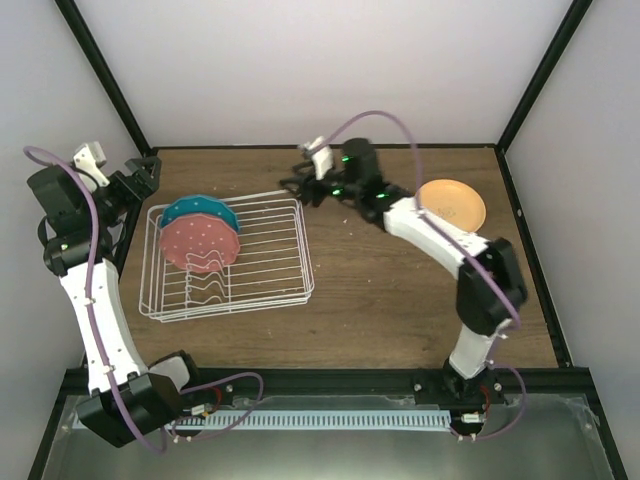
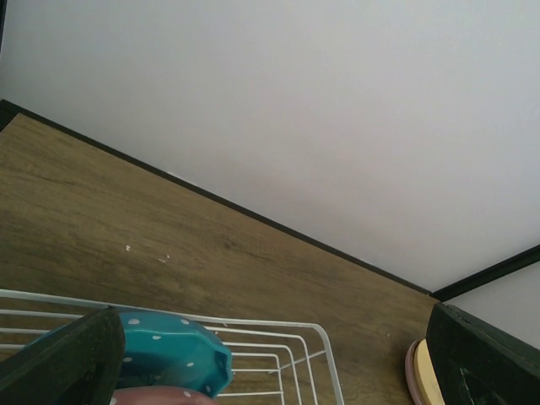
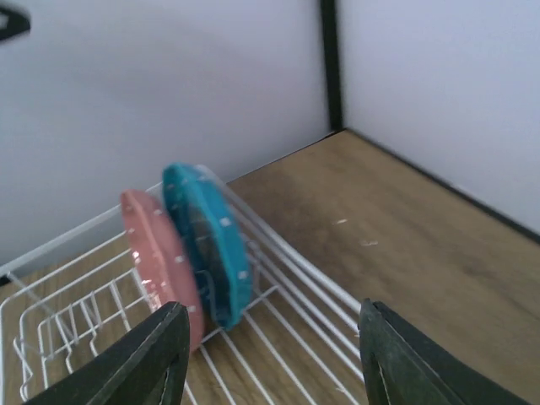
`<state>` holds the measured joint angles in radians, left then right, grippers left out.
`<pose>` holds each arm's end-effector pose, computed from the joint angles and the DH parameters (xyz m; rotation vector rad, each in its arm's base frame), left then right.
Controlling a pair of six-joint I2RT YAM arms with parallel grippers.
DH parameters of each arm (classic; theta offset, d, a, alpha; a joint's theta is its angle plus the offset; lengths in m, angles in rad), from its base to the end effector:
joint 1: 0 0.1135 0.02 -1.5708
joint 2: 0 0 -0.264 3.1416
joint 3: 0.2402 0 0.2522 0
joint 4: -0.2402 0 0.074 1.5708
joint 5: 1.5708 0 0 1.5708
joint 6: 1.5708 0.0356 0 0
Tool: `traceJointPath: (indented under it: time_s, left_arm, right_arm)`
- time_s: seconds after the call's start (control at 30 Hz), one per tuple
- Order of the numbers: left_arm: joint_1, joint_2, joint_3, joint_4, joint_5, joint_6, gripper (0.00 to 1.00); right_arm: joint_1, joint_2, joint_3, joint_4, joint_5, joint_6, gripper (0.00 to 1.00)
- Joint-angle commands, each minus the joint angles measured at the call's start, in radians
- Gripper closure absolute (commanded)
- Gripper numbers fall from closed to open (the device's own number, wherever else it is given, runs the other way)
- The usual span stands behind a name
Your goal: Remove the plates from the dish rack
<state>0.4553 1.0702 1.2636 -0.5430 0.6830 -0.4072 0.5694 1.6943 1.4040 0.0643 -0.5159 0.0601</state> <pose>0.2053 0.0755 0.4163 -0.3514 1.8526 -0.6194 0.3331 0.2341 0.3393 -0.8288 1.6657 0.9055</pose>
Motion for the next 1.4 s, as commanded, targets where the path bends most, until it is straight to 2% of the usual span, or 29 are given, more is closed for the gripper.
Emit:
traceJointPath:
  time_s: [0.0, 0.3, 0.53, 0.77, 1.13, 1.37]
  left_arm:
    - [-0.003, -0.012, -0.008, 0.002, 0.004, 0.027, 0.00]
    - [-0.003, 0.003, 0.001, -0.146, -0.092, 0.227, 0.00]
    - [-0.004, -0.001, -0.045, -0.192, -0.171, 0.320, 0.00]
    - [-0.005, 0.000, -0.090, -0.189, -0.186, 0.360, 0.00]
    - [-0.004, -0.005, -0.107, -0.189, -0.181, 0.366, 0.00]
    - [-0.004, -0.016, -0.111, -0.198, -0.180, 0.364, 0.00]
  right_arm:
    - [0.124, 0.147, 0.172, -0.068, 0.004, -0.159, 0.43]
    - [0.239, 0.362, 0.386, -0.152, 0.007, -0.194, 0.43]
    - [0.274, 0.459, 0.469, -0.185, 0.005, -0.201, 0.44]
    - [0.298, 0.536, 0.544, -0.228, -0.005, -0.207, 0.46]
    - [0.321, 0.561, 0.535, -0.215, -0.012, -0.199, 0.49]
    - [0.341, 0.594, 0.552, -0.187, 0.036, -0.203, 0.54]
